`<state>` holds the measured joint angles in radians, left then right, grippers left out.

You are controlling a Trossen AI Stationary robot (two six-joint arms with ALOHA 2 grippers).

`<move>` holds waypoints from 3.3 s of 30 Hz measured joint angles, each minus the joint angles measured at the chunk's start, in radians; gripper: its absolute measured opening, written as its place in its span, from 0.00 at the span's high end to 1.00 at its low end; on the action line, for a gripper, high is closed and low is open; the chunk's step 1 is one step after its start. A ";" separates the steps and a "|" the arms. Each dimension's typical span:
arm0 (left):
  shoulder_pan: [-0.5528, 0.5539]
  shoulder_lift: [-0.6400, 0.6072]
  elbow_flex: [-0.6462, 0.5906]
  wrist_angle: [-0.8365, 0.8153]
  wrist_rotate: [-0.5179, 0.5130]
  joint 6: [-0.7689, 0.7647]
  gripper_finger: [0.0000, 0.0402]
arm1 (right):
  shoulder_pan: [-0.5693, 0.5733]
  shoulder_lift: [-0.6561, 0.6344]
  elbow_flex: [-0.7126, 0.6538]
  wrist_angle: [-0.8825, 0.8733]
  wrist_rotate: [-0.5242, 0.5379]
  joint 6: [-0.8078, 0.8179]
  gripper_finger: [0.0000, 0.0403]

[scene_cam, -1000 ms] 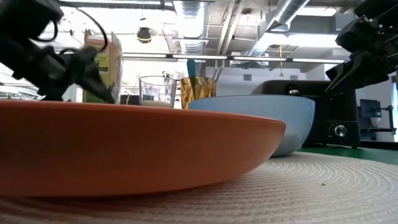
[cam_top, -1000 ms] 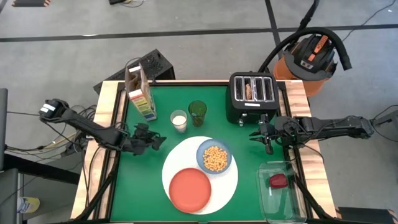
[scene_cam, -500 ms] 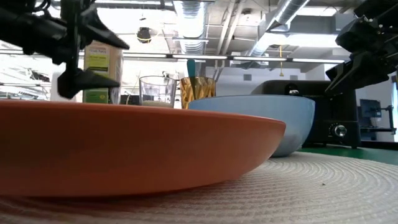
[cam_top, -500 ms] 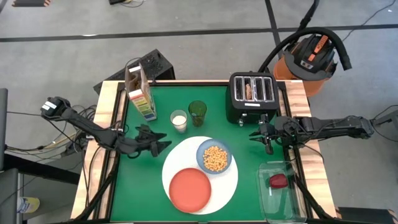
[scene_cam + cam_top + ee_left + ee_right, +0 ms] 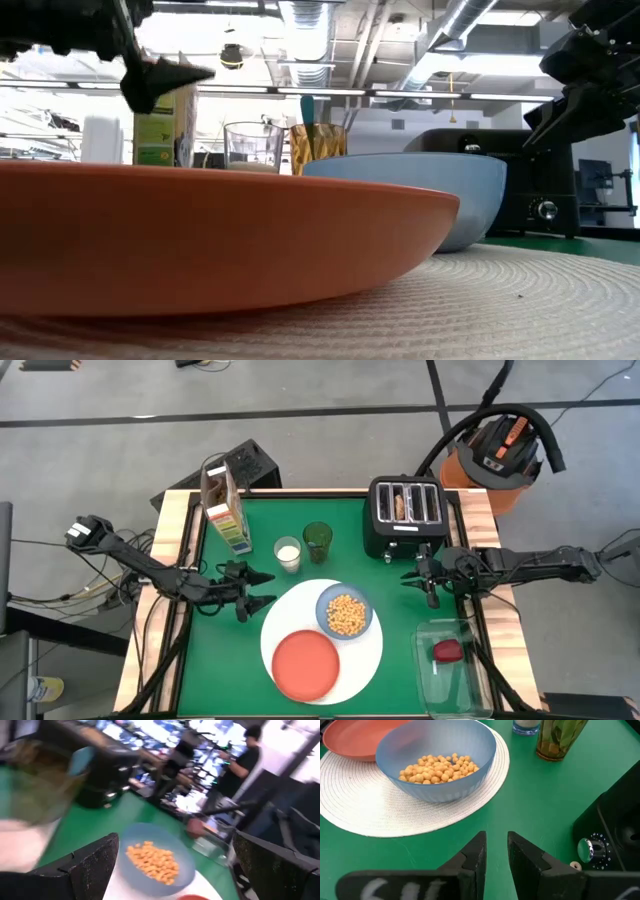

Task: Arrange a breakfast setting
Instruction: Put the bagel from the toaster on the orange plate

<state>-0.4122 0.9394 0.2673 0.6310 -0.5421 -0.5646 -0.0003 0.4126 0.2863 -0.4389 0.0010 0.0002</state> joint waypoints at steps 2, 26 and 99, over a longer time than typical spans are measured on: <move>0.000 -0.005 0.008 0.019 0.023 0.055 0.06 | 0.000 0.000 0.000 0.000 0.000 0.000 0.75; 0.002 -0.005 0.224 0.092 0.112 0.616 0.06 | 0.000 0.000 0.000 0.000 0.000 0.000 0.75; 0.145 -0.004 0.224 0.036 -0.128 0.473 0.06 | -0.056 0.001 0.000 0.066 0.154 -0.469 0.75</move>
<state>-0.2676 0.9350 0.4911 0.6674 -0.6701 -0.0917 -0.0565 0.4135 0.2867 -0.3728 0.1553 -0.4685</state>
